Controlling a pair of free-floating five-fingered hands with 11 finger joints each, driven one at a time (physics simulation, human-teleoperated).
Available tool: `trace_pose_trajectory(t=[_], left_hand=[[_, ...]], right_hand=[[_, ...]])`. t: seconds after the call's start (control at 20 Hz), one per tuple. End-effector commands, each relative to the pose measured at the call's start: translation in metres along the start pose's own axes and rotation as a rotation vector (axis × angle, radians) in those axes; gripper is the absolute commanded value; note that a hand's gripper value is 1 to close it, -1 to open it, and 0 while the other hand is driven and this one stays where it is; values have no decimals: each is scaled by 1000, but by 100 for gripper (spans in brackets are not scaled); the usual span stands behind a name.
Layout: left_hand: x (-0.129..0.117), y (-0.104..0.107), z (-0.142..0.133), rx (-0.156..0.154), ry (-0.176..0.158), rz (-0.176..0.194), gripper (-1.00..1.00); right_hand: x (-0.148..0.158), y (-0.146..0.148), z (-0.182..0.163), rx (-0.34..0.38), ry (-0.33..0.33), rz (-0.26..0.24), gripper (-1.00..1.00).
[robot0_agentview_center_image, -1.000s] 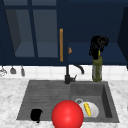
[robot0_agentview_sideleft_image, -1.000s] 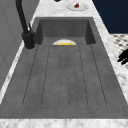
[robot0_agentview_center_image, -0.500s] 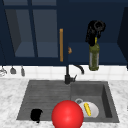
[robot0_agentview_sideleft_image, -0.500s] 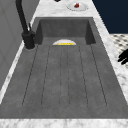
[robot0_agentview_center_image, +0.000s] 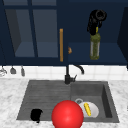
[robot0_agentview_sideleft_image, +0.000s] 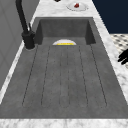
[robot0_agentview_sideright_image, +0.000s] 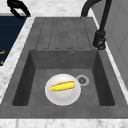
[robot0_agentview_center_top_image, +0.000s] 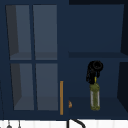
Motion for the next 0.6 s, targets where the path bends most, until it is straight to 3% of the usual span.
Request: trace_pose_trajectory(t=[0.0,0.55], left_hand=[[0,0,0,0,0,0,0],[0,0,0,0,0,0,0]], right_hand=[[1,-11,-29,-57,-14,-6,100],[1,-32,-116,-39,-31,-60,100]])
